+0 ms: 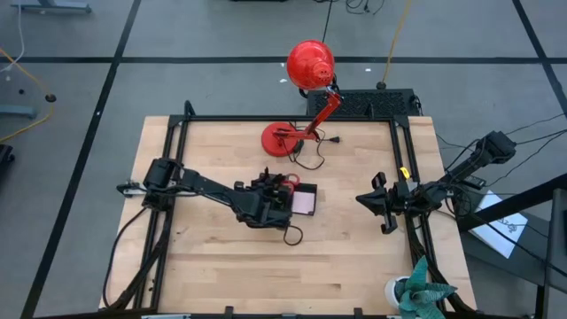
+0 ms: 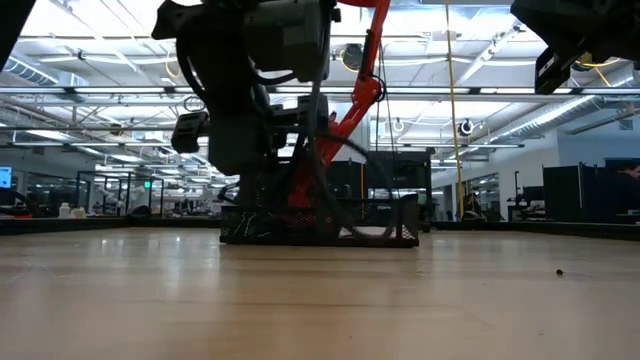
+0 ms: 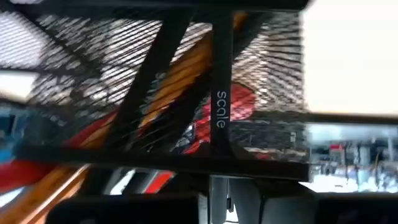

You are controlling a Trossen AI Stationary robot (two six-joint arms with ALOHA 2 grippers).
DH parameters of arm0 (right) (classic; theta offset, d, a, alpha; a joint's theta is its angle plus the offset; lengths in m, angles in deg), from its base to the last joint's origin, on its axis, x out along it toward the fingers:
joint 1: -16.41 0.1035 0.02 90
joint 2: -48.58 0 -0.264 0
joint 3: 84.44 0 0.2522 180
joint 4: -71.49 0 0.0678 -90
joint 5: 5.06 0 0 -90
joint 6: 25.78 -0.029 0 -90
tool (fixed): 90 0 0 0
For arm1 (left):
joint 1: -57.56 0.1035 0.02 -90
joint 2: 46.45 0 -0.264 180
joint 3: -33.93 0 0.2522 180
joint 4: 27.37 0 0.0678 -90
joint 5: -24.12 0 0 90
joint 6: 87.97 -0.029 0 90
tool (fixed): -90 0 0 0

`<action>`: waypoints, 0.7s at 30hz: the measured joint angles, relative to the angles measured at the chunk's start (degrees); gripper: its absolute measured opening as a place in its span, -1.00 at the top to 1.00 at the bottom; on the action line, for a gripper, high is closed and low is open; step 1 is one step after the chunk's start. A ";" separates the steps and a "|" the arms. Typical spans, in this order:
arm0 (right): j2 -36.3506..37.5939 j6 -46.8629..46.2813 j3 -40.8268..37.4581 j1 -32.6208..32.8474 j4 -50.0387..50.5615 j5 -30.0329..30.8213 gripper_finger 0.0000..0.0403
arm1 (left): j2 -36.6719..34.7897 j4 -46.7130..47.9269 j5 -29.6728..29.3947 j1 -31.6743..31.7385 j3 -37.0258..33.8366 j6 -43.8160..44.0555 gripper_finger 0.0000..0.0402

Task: Pick and place office supplies into organizer
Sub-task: Put the black pen into the black mesh desk organizer

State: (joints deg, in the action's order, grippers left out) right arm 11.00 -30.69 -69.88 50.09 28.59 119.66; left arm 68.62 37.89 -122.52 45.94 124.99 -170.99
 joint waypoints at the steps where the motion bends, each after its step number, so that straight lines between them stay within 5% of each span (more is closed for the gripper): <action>1: 0.00 0.02 -0.01 0.01 0.01 0.00 1.00 | -0.05 -0.70 -0.13 0.02 0.00 1.24 0.82; 21: 0.01 0.00 0.01 0.01 -0.03 0.00 1.00 | -0.28 -0.39 -6.38 -0.61 -0.15 9.04 -0.14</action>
State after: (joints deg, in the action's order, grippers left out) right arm 11.01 -30.69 -69.86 50.10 28.56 119.66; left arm 68.34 37.49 -128.90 45.33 124.84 -161.95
